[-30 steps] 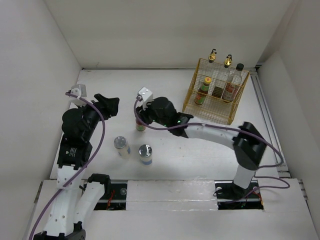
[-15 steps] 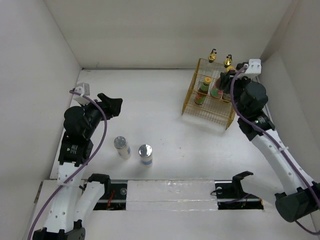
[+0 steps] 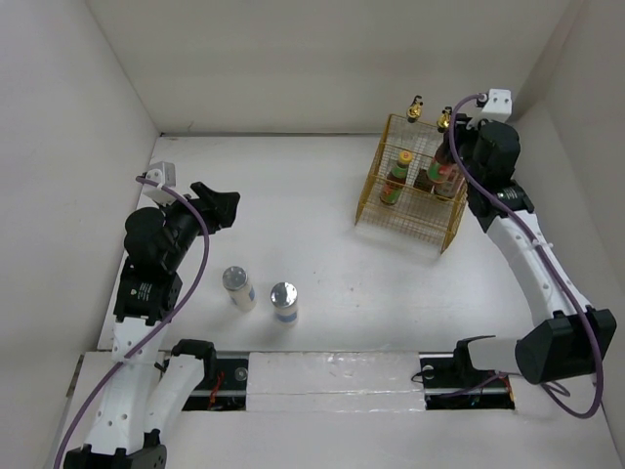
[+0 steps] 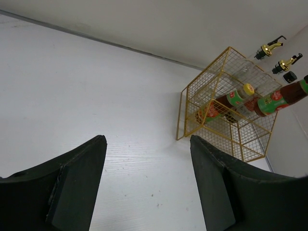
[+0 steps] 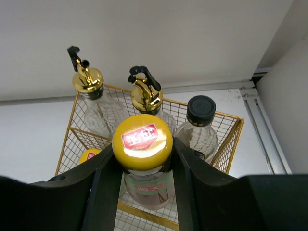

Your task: Organize the condiment bottles

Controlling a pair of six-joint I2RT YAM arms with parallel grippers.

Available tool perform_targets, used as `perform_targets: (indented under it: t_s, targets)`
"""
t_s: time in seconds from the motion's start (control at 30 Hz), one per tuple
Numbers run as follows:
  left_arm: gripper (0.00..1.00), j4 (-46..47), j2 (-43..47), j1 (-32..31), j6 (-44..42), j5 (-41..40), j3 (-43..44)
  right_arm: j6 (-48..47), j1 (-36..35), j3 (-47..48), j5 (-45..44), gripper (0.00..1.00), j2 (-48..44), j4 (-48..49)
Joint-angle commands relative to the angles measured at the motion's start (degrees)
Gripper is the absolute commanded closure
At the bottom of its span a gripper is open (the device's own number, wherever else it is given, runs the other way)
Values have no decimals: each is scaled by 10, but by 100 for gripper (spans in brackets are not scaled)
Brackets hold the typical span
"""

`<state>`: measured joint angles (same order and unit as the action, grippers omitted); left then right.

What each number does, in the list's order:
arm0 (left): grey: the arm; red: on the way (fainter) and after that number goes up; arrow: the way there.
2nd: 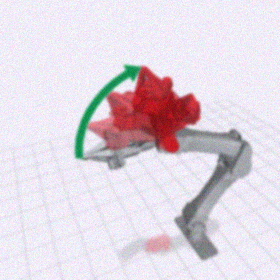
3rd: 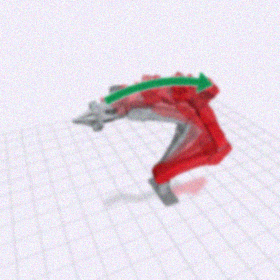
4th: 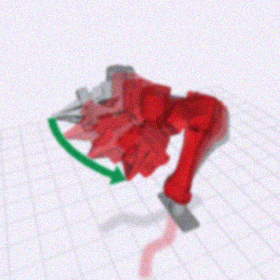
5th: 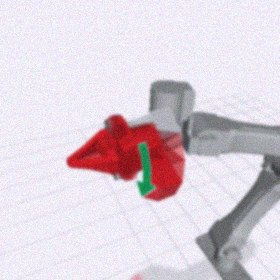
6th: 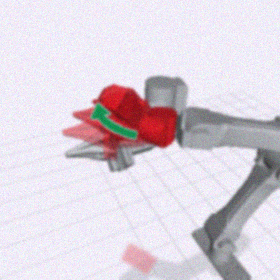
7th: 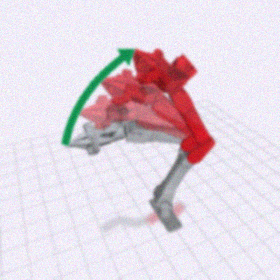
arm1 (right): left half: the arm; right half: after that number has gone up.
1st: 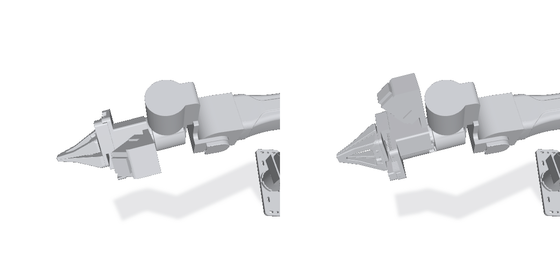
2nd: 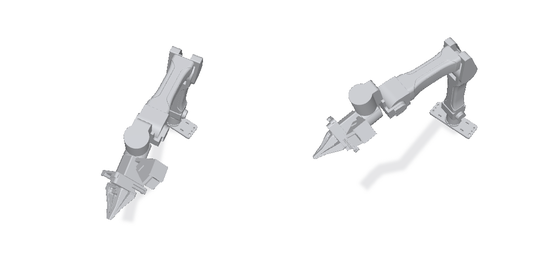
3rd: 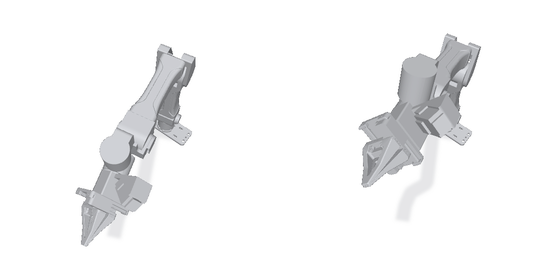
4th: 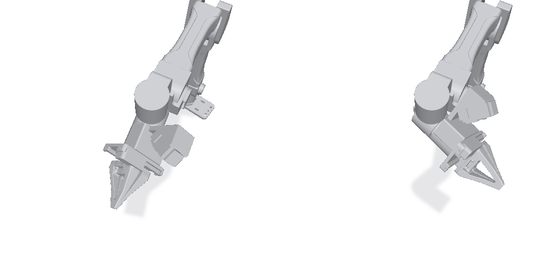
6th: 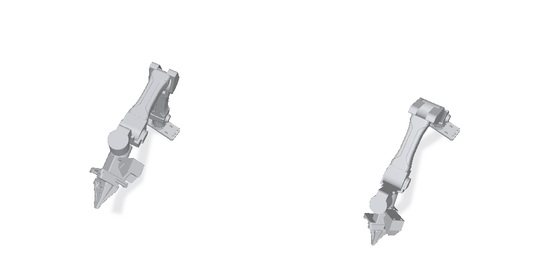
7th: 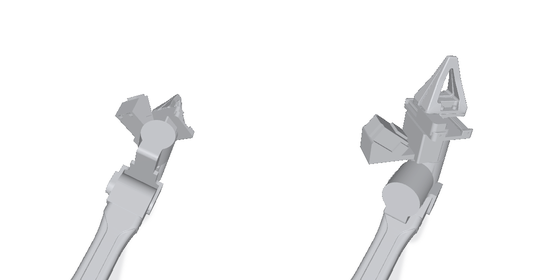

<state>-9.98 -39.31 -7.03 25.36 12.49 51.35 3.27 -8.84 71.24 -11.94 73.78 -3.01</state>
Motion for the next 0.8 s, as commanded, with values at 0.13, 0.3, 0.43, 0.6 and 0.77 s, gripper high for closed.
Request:
perform_targets:
  t_s: [0.13,0.3,0.43,0.6,0.77]
  targets:
    - [34,27,2,3,-3,9,-2,-5,2,40,25,100,16,106]
    - [34,27,2,3,-3,9,-2,1,-10,-10,30,100,30,163]
    - [34,27,2,3,-3,9,-2,1,-21,-53,30,100,44,218]
    - [34,27,2,3,-3,9,-2,6,-39,-93,25,100,69,261]
    - [34,27,-3,3,-3,9,-2,16,-50,-123,11,99,93,274]
